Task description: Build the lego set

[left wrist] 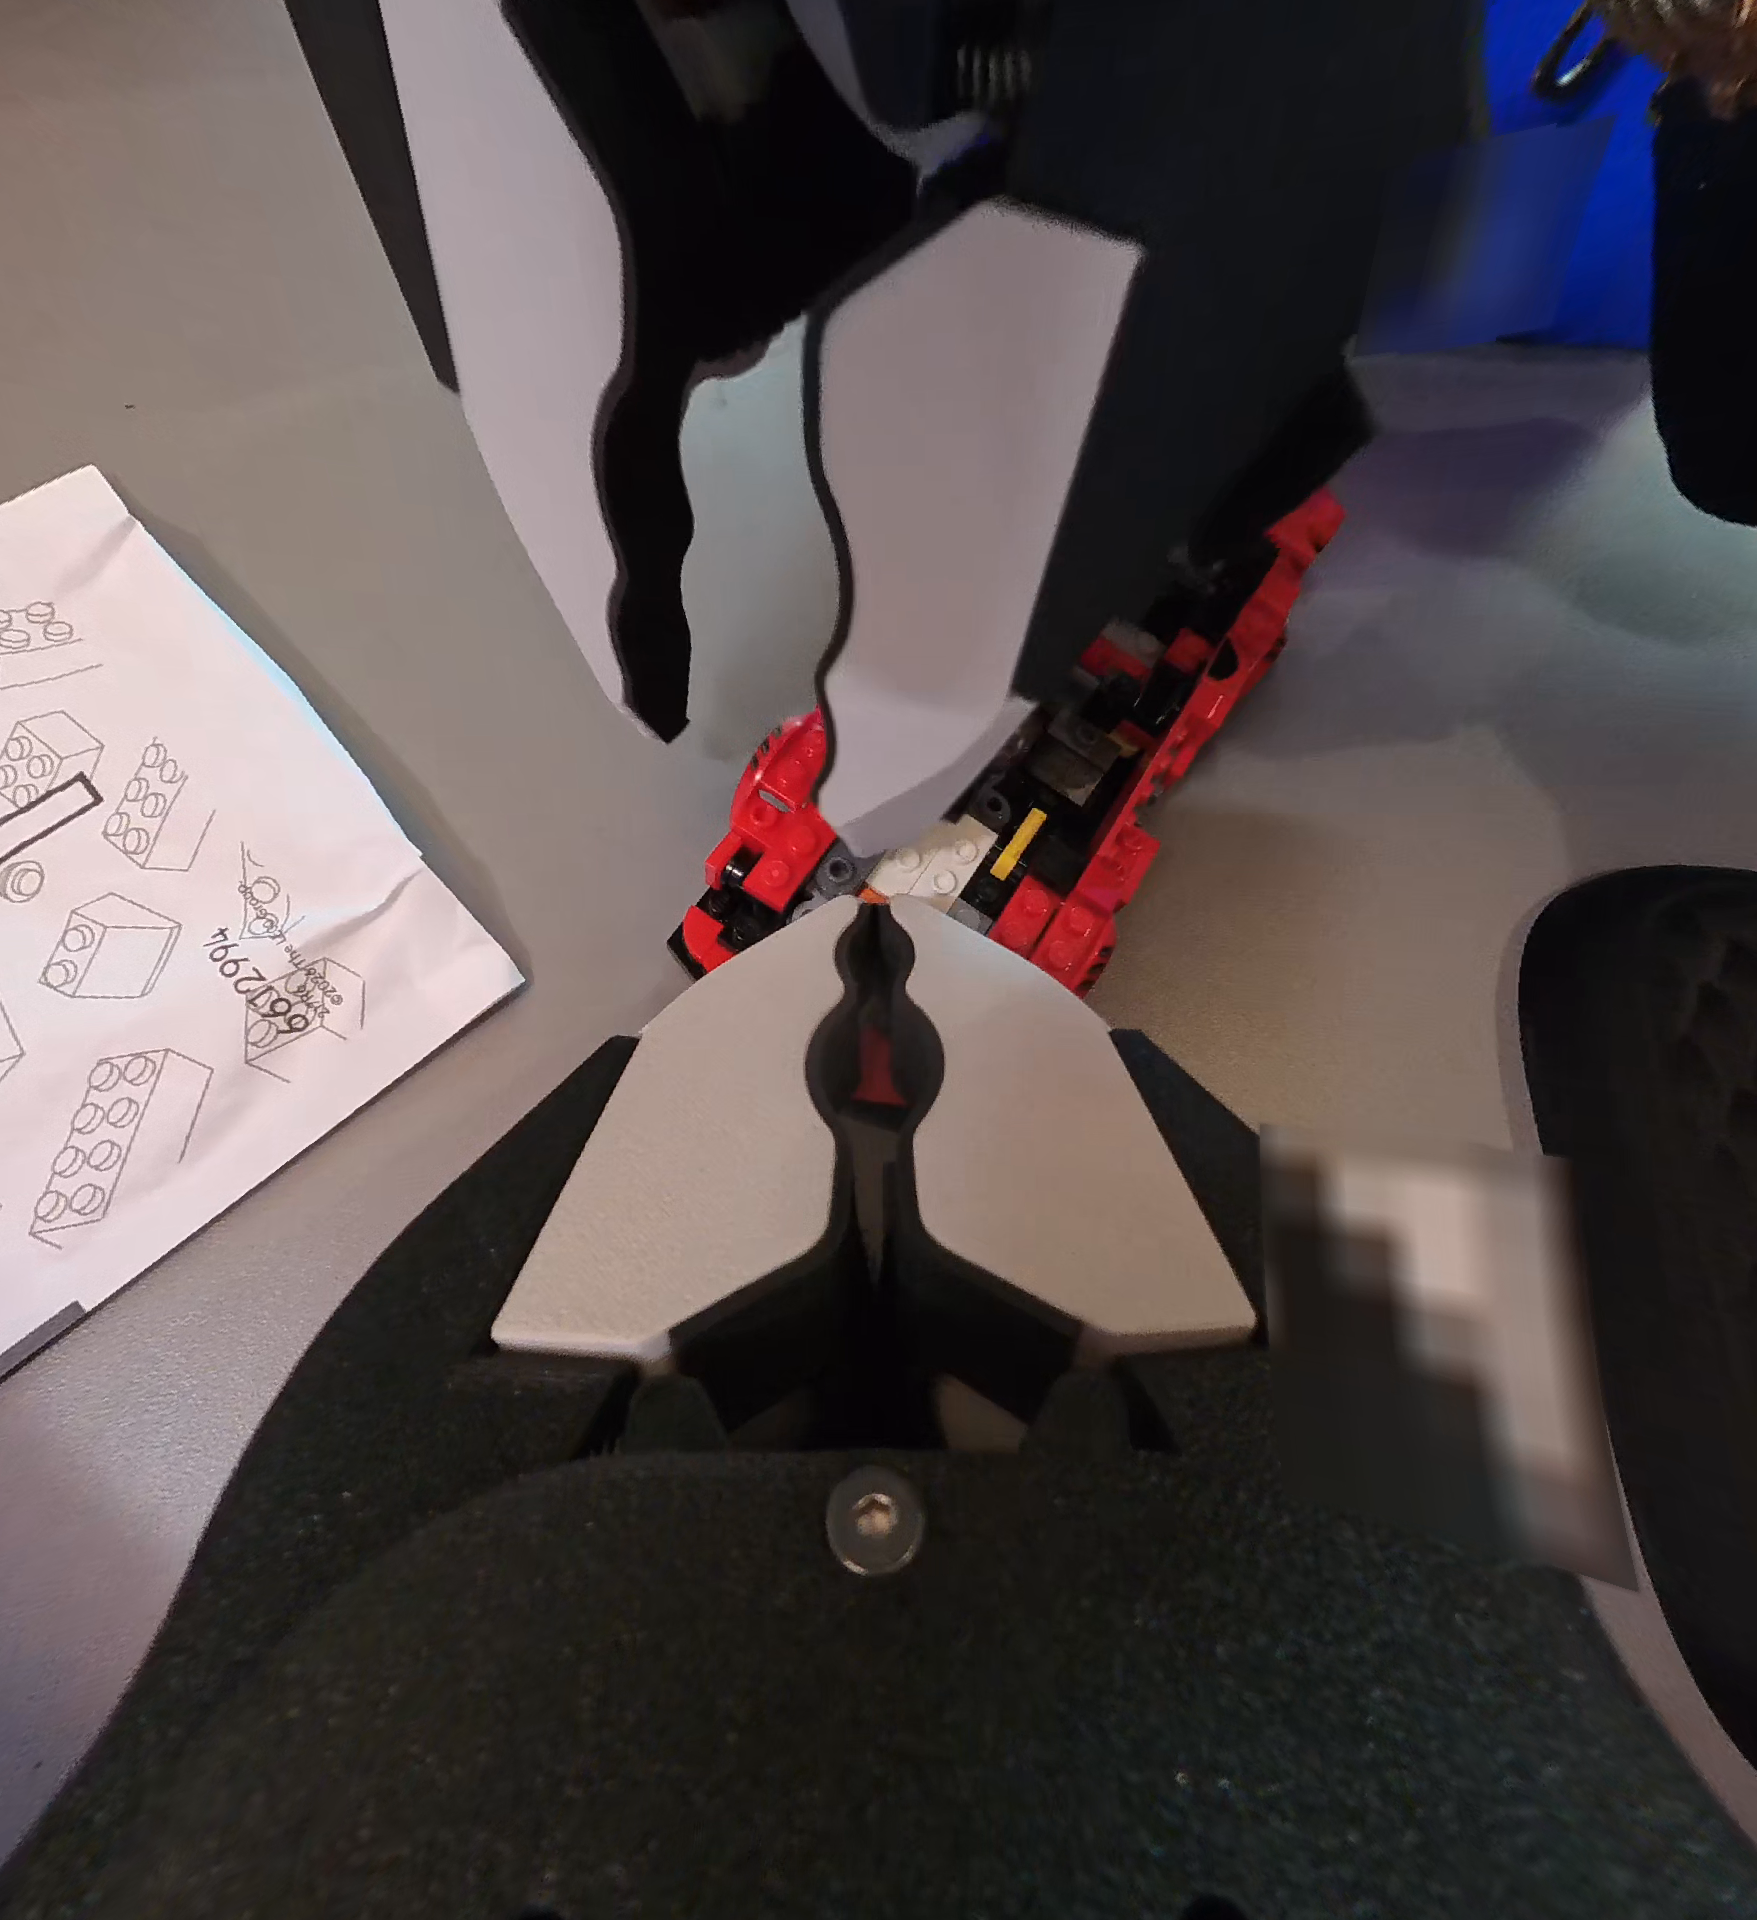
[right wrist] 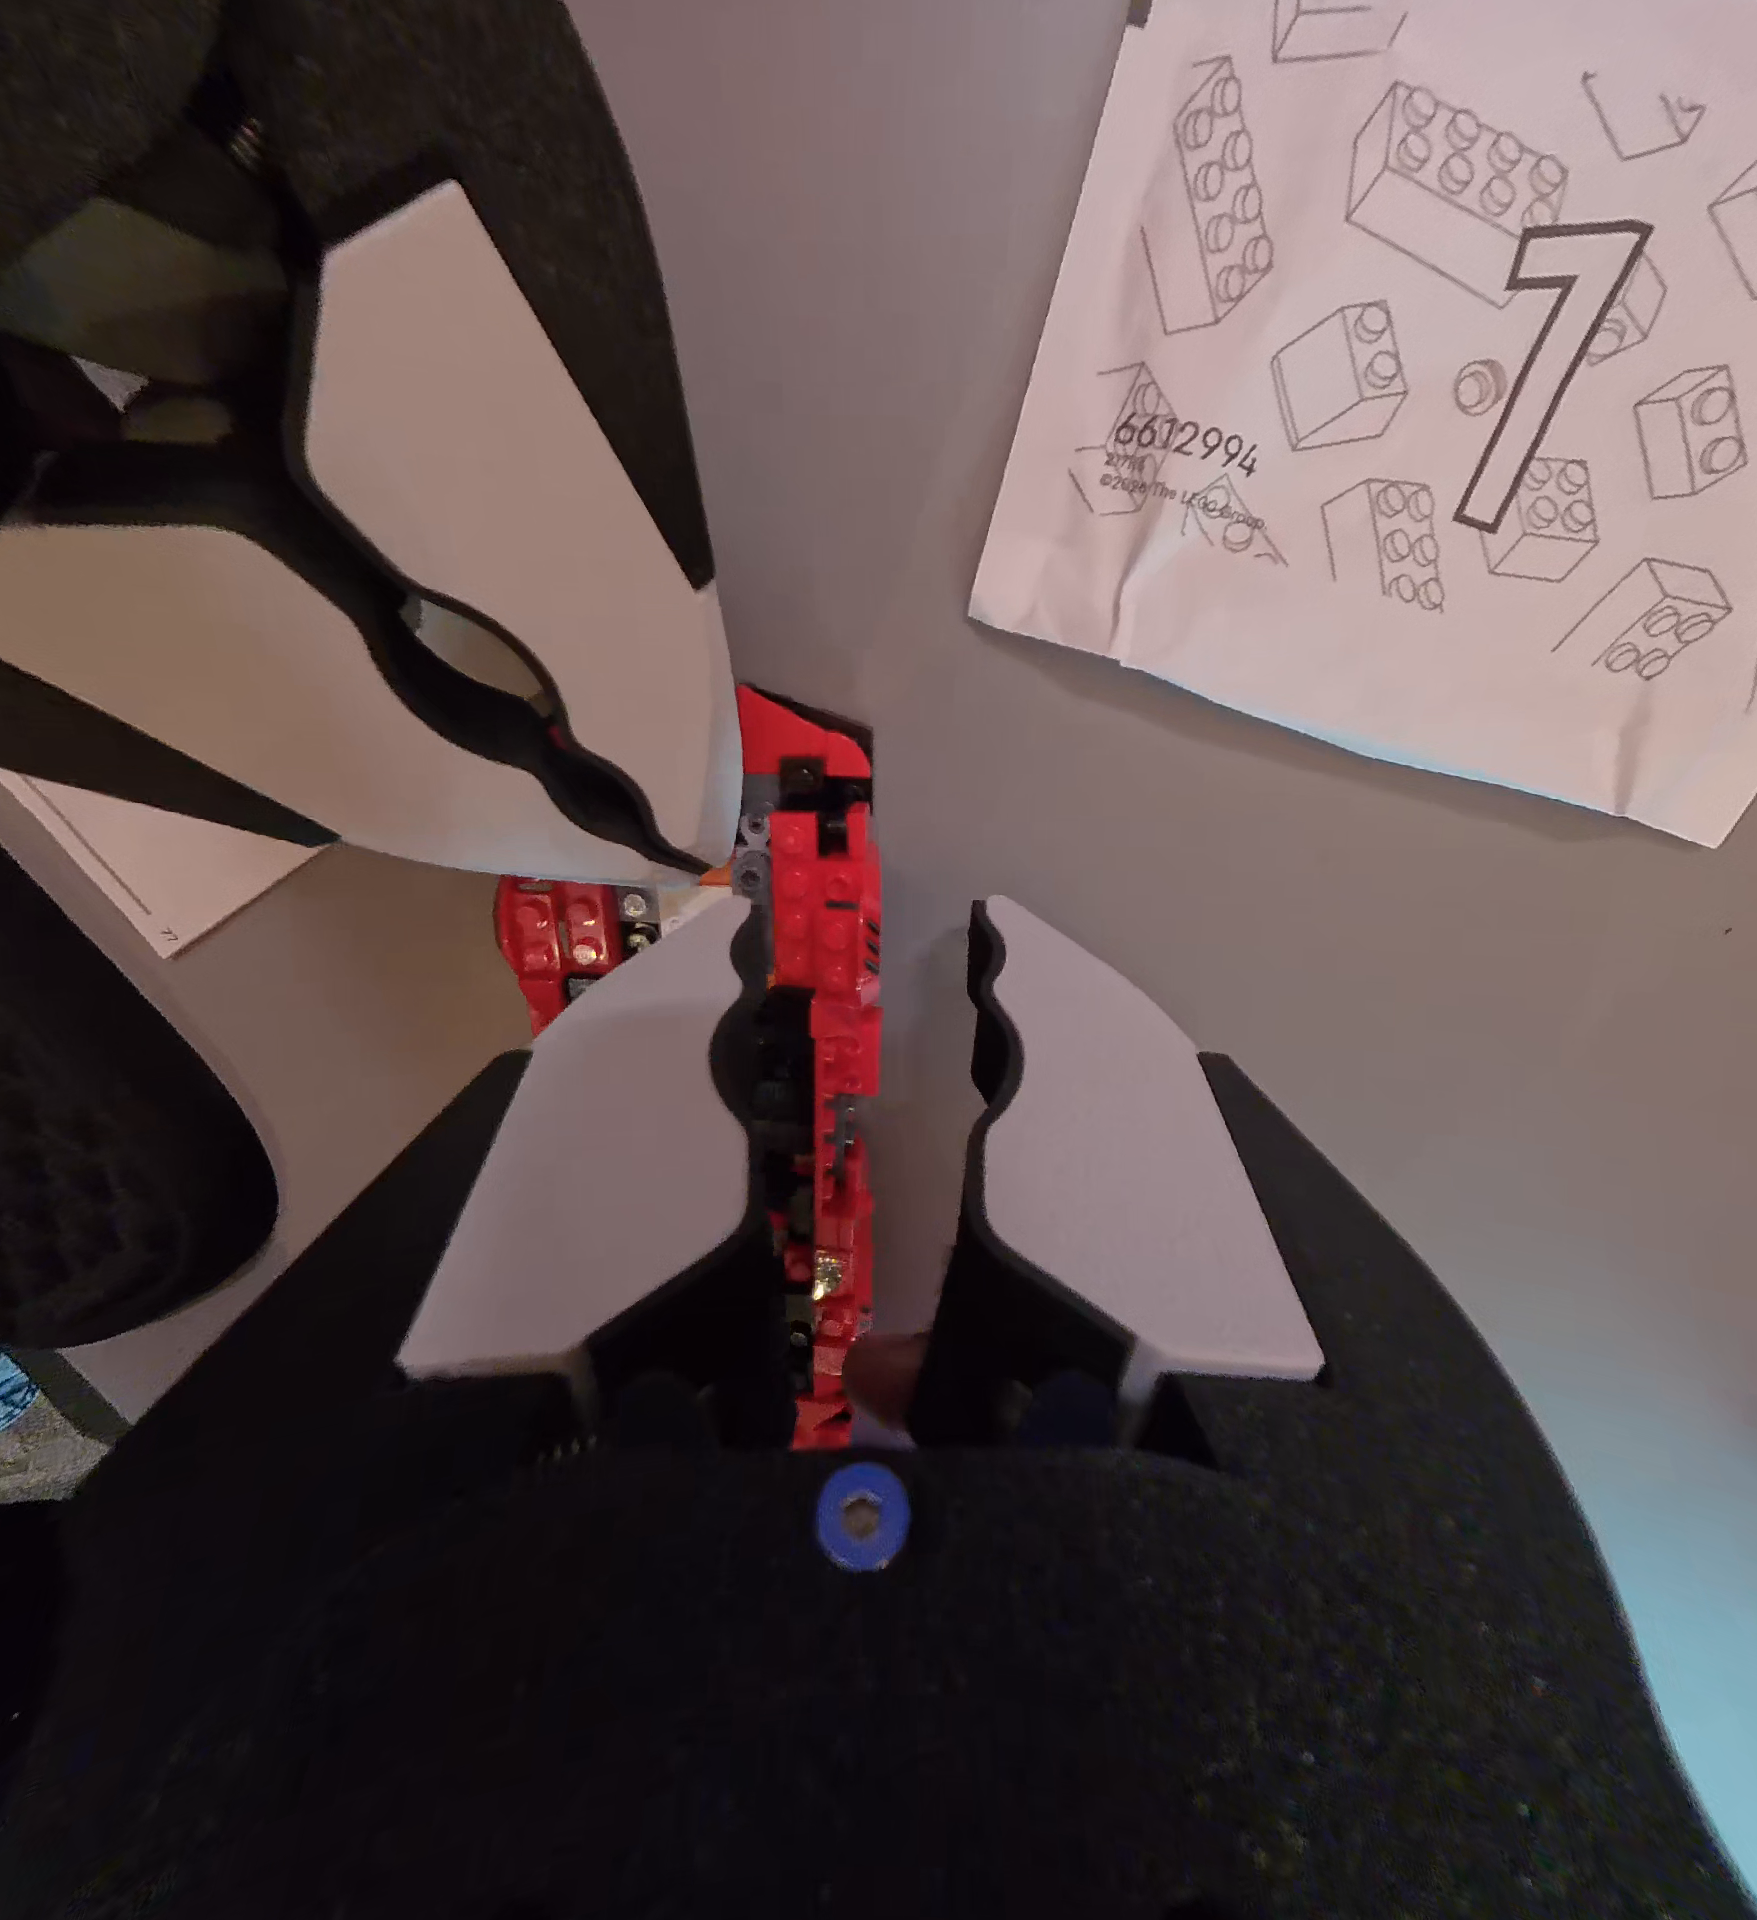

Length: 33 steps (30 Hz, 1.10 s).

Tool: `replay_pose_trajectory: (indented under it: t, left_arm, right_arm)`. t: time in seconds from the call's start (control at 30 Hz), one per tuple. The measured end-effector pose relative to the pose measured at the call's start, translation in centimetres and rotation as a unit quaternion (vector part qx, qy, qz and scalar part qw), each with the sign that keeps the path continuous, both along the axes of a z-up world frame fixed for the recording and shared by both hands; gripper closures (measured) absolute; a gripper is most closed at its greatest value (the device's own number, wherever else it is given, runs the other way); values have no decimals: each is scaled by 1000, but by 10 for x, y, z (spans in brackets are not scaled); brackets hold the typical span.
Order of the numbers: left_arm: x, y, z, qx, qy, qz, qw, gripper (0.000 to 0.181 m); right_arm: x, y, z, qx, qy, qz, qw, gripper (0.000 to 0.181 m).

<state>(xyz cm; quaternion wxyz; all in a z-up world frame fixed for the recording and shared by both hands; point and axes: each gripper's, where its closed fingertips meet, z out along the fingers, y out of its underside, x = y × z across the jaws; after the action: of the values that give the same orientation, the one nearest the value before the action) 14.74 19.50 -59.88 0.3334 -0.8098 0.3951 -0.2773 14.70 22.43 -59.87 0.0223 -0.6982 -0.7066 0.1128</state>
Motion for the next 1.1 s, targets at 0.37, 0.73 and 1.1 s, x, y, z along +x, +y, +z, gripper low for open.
replay_pose_trajectory:
  t: [0.37, 0.73, 1.1]
  left_arm:
    - [0, 0, -1, -1, 1, -1, 1000, 181]
    - [0, 0, -1, 0, -1, -1, 1000, 181]
    - [0, 0, -2, 0, -3, -1, 1000, 181]
  right_arm:
    - [-1, 0, -2, -6, -5, -2, 1000, 143]
    - [3, 3, -4, -1, -49, -22, 999, 133]
    - [3, -2, -5, -26, -92, -33, 995, 143]
